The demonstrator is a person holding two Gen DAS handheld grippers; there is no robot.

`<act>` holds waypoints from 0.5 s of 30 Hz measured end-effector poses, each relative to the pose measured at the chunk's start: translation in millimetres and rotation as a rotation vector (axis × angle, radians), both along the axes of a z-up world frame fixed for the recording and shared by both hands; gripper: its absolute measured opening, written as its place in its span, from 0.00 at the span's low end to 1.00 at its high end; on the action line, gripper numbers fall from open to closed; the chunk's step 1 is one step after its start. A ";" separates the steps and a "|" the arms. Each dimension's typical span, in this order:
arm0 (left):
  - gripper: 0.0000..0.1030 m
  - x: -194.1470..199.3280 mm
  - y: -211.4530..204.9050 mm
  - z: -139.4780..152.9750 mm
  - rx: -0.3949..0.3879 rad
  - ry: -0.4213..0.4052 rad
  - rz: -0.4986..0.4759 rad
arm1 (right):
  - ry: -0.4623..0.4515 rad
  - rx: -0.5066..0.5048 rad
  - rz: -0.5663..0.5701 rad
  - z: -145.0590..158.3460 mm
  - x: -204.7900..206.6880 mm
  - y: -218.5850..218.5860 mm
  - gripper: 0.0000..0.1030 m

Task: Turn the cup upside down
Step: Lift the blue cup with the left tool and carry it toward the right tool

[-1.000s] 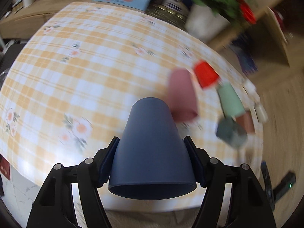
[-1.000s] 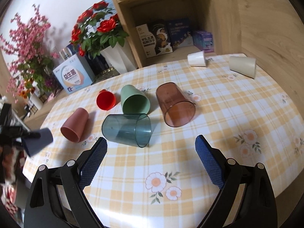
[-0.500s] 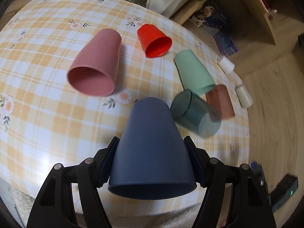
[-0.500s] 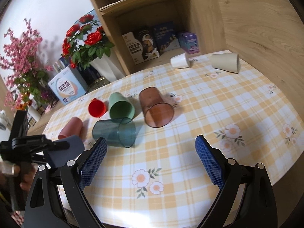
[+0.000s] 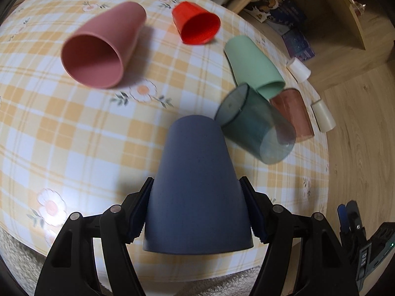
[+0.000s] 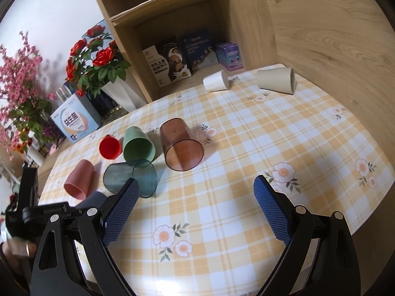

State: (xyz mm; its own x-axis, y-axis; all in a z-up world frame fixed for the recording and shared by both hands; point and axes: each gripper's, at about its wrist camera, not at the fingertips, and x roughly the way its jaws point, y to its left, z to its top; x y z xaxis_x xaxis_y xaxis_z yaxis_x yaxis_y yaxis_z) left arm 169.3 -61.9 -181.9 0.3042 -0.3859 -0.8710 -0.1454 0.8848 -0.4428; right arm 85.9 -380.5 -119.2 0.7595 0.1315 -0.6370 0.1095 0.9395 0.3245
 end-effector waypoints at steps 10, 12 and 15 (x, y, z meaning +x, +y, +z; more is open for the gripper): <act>0.65 -13.6 -22.5 -12.4 -0.025 0.029 -0.051 | 0.009 -0.015 -0.007 1.0 -1.4 -1.8 0.88; 0.65 -15.1 -26.3 -13.0 -0.015 0.027 -0.064 | 0.010 -0.018 -0.004 1.5 -1.8 -1.1 0.88; 0.65 -16.8 -29.3 -13.9 -0.008 0.032 -0.074 | 0.014 -0.027 0.003 2.5 -1.9 1.7 0.88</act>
State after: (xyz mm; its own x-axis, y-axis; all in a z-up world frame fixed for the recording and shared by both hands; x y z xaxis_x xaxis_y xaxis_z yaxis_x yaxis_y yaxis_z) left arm 152.5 -91.2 -195.8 0.2466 -0.4130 -0.8767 -0.0935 0.8903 -0.4457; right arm 84.1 -378.8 -116.7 0.7498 0.1162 -0.6514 0.1111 0.9484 0.2971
